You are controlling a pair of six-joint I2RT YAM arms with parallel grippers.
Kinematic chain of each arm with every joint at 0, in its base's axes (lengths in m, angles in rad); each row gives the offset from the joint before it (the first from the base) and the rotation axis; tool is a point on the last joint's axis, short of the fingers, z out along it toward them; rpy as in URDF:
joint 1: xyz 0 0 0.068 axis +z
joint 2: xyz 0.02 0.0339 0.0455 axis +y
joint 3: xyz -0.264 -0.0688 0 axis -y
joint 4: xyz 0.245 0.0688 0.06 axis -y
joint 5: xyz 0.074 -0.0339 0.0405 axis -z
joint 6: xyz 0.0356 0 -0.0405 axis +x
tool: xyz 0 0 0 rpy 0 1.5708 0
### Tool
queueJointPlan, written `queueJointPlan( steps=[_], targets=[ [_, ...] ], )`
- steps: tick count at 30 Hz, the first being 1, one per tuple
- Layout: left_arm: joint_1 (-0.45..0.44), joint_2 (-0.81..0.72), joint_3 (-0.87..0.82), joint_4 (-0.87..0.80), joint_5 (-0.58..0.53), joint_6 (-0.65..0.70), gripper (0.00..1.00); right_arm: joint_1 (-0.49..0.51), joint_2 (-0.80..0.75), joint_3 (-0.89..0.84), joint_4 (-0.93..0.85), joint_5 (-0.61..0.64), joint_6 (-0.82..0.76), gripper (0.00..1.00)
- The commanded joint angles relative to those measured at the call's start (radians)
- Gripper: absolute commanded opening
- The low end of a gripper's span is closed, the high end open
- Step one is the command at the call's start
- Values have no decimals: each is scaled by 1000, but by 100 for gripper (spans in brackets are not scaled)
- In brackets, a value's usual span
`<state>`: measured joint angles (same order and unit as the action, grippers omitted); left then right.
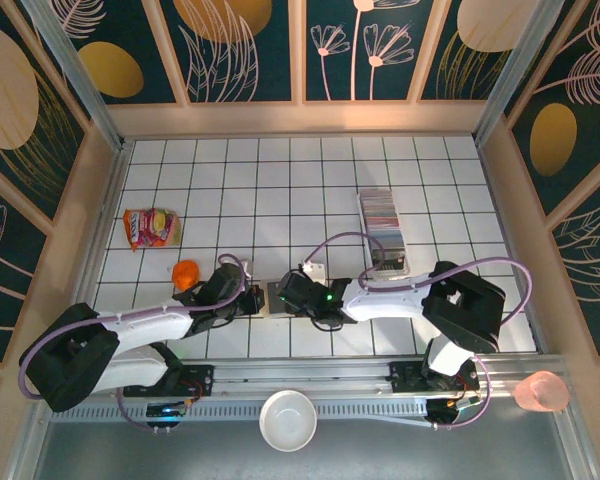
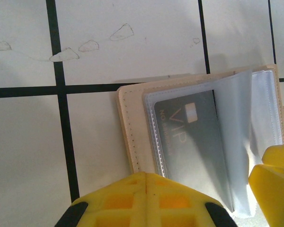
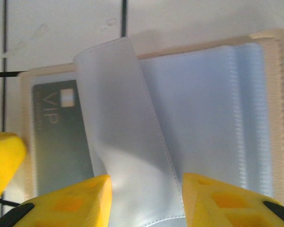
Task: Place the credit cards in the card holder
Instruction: Flip over the card slot on the card holder.
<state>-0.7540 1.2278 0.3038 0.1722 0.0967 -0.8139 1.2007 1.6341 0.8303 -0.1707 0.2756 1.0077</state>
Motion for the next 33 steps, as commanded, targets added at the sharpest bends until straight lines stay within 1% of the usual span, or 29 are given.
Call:
queueJointPlan(
  steps=[1, 8, 11, 18, 23, 26, 30, 33],
  targets=[
    [-5, 2, -6, 8, 8, -5, 1, 4, -1, -8, 99, -33, -2, 44],
    [-5, -8, -15, 3, -10, -13, 0, 2, 7, -24, 168, -68, -6, 44],
    [-5, -34, -25, 1, -39, -29, 0, 0, 7, -30, 212, -84, -6, 44],
    [-6, -101, -57, 5, -95, -80, 0, -6, 24, -37, 250, -101, 9, 44],
    [-5, -116, -77, 20, -97, -98, 0, -7, 41, -22, 178, -49, 47, 44],
    [-5, -113, -78, 25, -94, -102, 0, -12, 42, -45, 230, -67, 60, 43],
    [-6, -116, -87, 31, -93, -109, 0, -15, 56, -27, 233, -72, 59, 43],
    [-5, -113, -94, 46, -91, -116, 0, -11, 48, -37, 313, -89, 36, 41]
  ],
)
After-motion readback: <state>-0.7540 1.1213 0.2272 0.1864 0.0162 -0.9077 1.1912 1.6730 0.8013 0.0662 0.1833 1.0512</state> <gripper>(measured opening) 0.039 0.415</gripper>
